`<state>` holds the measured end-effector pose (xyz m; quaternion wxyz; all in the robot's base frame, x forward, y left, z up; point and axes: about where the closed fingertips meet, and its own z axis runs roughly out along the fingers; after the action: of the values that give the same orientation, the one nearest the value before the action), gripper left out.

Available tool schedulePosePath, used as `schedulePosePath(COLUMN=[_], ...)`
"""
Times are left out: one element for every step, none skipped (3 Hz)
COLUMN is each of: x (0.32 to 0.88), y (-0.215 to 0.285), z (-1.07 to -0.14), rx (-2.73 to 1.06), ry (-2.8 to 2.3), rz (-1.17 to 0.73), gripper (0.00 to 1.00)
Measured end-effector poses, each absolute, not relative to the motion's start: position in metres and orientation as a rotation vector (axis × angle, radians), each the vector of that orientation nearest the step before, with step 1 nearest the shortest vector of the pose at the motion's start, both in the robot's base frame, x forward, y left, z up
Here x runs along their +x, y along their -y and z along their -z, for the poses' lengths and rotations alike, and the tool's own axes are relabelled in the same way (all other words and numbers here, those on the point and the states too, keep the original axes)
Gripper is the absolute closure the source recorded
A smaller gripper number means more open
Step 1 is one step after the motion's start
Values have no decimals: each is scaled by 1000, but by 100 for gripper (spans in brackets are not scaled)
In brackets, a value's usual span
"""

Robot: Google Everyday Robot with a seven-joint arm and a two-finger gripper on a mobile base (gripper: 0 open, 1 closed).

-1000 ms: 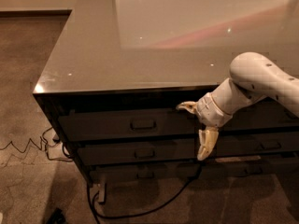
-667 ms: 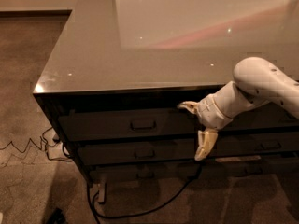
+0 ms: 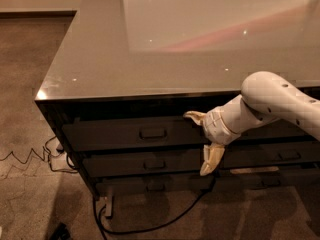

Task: Open top drawer

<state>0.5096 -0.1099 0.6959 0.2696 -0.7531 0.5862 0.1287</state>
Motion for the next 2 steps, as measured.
schedulePosePath(x=[510, 502], y=[109, 109], z=[-695, -684], rx=[-2028, -2009], ry=[-1580, -1620], rz=[-344, -363], gripper=[0, 0])
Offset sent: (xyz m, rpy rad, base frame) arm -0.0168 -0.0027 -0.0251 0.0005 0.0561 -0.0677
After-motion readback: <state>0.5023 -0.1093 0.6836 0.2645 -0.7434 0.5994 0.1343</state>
